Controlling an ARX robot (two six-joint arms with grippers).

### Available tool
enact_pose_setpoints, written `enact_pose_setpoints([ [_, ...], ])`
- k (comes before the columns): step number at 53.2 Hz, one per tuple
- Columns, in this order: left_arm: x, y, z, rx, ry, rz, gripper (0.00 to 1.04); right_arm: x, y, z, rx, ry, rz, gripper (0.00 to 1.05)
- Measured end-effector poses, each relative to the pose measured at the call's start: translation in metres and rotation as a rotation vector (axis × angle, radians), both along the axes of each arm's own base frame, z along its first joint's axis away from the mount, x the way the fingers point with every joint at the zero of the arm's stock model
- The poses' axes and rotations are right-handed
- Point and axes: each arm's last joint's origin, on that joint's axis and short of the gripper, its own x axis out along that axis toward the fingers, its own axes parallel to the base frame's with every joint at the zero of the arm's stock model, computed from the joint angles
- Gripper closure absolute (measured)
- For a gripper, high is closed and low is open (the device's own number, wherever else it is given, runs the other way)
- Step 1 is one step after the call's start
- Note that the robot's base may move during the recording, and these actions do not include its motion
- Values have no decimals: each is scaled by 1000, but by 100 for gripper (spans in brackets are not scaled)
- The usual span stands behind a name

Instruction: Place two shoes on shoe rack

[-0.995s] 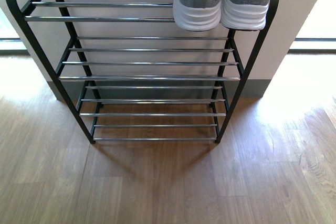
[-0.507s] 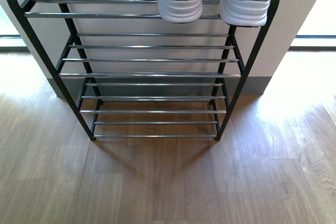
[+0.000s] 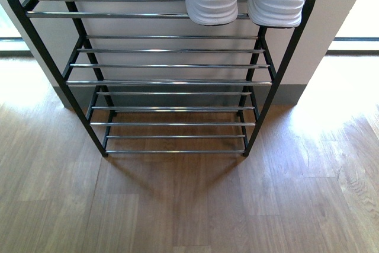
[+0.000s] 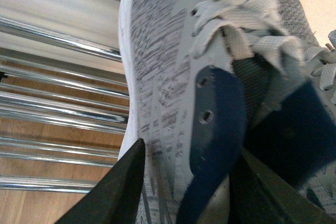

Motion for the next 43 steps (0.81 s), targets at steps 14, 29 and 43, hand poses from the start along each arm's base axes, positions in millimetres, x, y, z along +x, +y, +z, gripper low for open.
enact_pose_setpoints([
  [14, -9, 4, 17, -5, -50, -2, 8, 0, 0, 0, 0, 0, 0, 9],
  [29, -49, 18, 54, 61, -267, 77, 9, 0, 0, 0, 0, 0, 0, 9],
  [43, -123, 72, 83, 116, -532, 156, 9, 0, 0, 0, 0, 0, 0, 9],
])
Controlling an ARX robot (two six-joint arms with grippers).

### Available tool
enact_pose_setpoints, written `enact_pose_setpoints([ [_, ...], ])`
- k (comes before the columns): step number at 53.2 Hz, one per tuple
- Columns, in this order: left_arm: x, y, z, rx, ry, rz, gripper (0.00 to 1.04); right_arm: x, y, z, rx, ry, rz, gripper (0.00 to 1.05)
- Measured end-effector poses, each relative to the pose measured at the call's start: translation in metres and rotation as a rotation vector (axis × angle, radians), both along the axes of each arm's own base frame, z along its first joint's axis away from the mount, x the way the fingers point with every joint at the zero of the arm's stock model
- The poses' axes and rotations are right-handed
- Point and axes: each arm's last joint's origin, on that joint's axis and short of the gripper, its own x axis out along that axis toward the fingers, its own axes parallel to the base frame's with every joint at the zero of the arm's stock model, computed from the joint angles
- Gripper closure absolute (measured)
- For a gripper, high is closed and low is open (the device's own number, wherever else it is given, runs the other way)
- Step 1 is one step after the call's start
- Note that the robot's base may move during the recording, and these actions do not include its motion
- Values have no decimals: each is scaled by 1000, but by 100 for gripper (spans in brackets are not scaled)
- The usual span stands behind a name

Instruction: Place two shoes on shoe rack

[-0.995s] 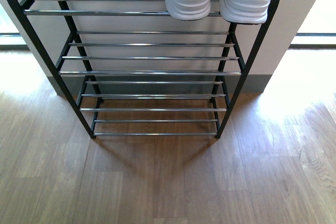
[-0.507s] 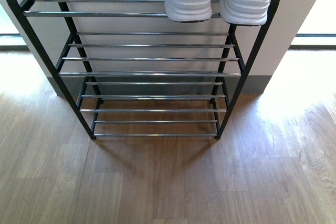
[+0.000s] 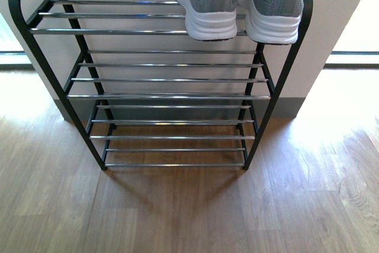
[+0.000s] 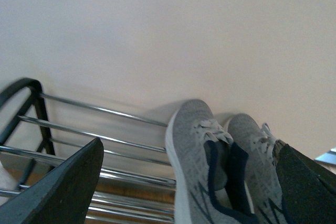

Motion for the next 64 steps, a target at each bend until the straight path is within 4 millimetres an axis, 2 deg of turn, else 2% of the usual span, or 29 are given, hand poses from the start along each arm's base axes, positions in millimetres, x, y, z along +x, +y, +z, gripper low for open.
enact_pose_setpoints([
  [7, -51, 43, -5, 56, -91, 60, 9, 0, 0, 0, 0, 0, 0, 9],
  [15, -115, 80, -25, 164, -176, 151, 9, 0, 0, 0, 0, 0, 0, 9],
  [20, -144, 101, -44, 162, -172, 183, 9, 0, 0, 0, 0, 0, 0, 9],
  [25, -158, 120, -61, 98, -158, 227, 9, 0, 0, 0, 0, 0, 0, 9],
  [35, -160, 125, -66, 53, -151, 249, 9, 0, 0, 0, 0, 0, 0, 9],
  [42, -170, 134, -78, 217, -197, 61, 34, 0, 0, 0, 0, 0, 0, 9],
  [52, -185, 146, -100, 301, -186, 50, 66, 0, 0, 0, 0, 0, 0, 9],
  [61, -195, 152, -109, 311, -196, 52, 91, 0, 0, 0, 0, 0, 0, 9],
  [64, -199, 155, -114, 314, -196, 53, 104, 0, 0, 0, 0, 0, 0, 9],
])
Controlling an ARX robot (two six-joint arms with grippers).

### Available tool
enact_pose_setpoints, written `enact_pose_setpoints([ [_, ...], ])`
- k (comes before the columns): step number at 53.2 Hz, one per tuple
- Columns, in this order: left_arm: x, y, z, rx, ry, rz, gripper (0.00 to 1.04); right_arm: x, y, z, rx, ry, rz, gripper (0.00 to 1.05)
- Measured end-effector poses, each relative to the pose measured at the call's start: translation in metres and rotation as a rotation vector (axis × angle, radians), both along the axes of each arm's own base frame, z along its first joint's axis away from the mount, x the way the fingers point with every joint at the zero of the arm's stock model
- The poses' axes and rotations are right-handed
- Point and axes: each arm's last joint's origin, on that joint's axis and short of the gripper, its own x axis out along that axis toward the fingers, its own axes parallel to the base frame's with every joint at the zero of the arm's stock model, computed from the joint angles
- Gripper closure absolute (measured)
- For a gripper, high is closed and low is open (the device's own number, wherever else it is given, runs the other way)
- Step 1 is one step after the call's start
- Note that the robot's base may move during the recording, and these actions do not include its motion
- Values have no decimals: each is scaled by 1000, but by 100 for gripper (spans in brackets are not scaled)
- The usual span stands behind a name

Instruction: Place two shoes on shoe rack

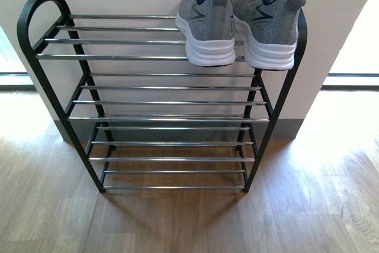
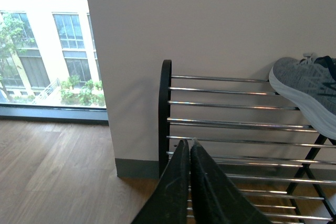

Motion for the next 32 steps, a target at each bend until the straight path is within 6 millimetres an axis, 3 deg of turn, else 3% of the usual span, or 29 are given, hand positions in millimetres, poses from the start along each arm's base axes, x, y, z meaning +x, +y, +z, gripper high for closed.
enact_pose_setpoints([
  [9, -11, 13, -10, 5, 0, 9, 104, 0, 0, 0, 0, 0, 0, 9],
  [32, -28, 13, -27, 7, -12, 0, 104, 0, 0, 0, 0, 0, 0, 9],
])
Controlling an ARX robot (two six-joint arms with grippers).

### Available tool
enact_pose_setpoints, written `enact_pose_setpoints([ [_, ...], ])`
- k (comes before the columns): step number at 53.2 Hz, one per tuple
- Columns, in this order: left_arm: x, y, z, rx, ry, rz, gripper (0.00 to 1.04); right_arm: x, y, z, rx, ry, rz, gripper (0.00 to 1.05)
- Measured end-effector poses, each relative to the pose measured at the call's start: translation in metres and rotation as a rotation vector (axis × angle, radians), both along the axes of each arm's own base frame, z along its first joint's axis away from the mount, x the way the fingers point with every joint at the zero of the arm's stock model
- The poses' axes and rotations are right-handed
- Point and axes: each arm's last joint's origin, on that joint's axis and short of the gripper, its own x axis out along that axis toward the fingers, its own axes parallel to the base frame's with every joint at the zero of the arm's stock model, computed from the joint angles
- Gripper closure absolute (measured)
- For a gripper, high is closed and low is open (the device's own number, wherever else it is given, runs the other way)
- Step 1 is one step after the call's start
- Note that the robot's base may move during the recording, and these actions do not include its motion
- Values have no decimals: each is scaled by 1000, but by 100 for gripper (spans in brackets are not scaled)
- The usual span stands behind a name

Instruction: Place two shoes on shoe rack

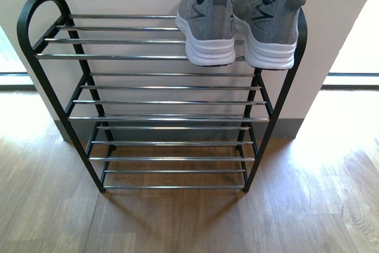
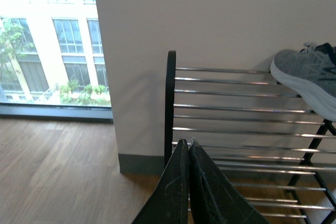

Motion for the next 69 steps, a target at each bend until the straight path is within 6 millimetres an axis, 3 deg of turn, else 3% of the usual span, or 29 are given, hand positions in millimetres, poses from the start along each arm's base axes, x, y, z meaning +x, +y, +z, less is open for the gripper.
enact_pose_setpoints([
  [28, -11, 0, 0, 0, -4, 0, 104, 0, 0, 0, 0, 0, 0, 9],
  [34, -20, 0, -3, 0, 10, 0, 104, 0, 0, 0, 0, 0, 0, 9],
  [51, -21, 0, -4, 0, 13, 2, 104, 0, 0, 0, 0, 0, 0, 9],
  [59, -21, 0, -4, 0, 12, 2, 82, 0, 0, 0, 0, 0, 0, 9],
  [69, -21, 0, -4, 0, 12, 3, 41, 0, 0, 0, 0, 0, 3, 9],
])
